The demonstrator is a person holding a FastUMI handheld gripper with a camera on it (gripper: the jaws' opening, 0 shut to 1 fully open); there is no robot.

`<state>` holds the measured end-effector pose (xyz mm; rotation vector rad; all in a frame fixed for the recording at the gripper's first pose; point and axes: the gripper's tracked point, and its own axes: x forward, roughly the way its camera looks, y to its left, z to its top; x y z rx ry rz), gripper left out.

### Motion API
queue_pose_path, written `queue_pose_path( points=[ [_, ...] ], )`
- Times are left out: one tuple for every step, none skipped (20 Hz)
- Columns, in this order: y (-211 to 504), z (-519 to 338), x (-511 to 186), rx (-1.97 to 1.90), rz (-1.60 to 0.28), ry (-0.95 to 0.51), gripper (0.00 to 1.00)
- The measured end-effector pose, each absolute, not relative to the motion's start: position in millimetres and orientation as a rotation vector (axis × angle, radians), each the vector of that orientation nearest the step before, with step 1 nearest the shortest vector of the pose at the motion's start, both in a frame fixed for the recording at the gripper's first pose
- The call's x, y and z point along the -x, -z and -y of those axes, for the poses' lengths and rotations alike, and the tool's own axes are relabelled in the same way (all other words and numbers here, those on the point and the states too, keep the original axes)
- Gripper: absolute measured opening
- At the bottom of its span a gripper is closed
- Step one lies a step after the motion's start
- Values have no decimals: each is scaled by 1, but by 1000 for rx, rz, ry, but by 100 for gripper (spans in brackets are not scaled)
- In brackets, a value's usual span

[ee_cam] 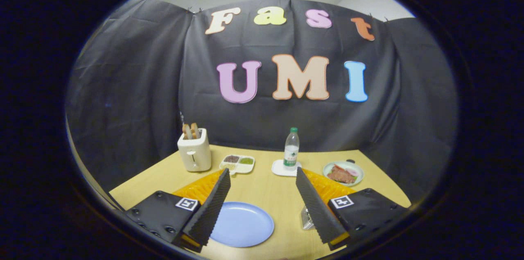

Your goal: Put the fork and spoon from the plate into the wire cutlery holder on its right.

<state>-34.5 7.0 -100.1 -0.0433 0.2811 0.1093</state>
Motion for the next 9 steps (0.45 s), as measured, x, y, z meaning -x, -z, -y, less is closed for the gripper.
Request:
queue_pose_path(
  points=[
    [97, -9, 33, 40, -279, -109, 100],
    [95, -10, 32, 37, -275, -105, 100],
    [93, -8, 31, 35, -270, -98, 100],
    [90, -6, 28, 31, -266, -93, 100],
    [88, -5, 28, 19, -263, -88, 100],
    [86, -5, 26, 5, -258, -86, 100],
    [83, -2, 23, -7, -250, -78, 100],
    [80, 0, 22, -18, -242, -72, 100],
    [77, 1, 21, -26, -238, -71, 100]
  ],
)
